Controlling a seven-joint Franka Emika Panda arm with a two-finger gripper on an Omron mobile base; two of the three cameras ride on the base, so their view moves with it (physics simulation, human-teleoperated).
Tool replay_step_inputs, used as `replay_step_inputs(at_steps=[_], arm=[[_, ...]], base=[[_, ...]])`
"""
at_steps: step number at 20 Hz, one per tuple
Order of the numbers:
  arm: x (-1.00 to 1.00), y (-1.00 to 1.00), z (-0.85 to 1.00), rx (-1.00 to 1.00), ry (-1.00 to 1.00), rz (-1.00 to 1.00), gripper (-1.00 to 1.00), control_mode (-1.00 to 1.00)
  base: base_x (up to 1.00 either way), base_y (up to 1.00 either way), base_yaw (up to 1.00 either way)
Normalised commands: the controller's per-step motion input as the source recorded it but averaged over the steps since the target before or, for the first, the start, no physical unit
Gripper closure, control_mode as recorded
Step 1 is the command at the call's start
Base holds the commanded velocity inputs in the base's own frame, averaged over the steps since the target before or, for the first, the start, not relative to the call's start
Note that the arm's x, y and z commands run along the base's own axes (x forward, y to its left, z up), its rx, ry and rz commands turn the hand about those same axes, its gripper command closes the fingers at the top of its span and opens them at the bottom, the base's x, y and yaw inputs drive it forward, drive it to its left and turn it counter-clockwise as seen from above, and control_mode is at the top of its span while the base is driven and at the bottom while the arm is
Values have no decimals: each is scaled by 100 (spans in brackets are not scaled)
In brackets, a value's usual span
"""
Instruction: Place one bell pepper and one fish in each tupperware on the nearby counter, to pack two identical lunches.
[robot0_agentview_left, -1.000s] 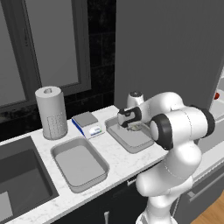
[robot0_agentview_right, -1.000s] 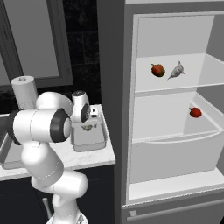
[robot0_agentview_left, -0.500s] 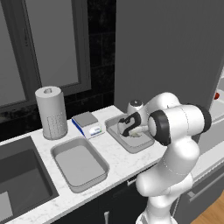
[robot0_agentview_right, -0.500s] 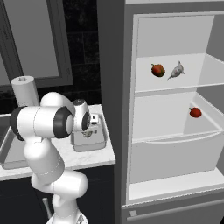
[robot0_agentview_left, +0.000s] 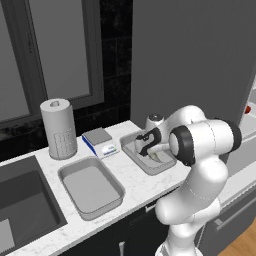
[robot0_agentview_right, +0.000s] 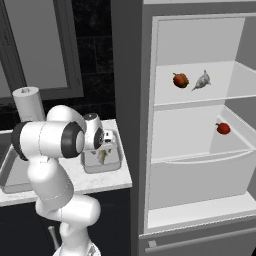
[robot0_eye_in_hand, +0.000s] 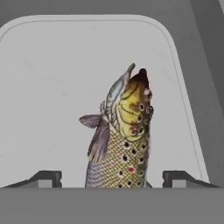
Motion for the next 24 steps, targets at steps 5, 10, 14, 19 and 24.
replay_step_inputs(at_steps=[5,10,14,19,24], arm=[[0,0,10,0,2,0,-100,-100],[-9,0,82,-1,1,0,-100,-100],[-46,-7,100,0,0,0,-100,-100],[-95,-16,40,2,6,0,-100,-100],[-100,-11,0,6,18,-5,-100,-100]], base=[[0,0,0],[0,0,0],[0,0,0],[0,0,0],[0,0,0]])
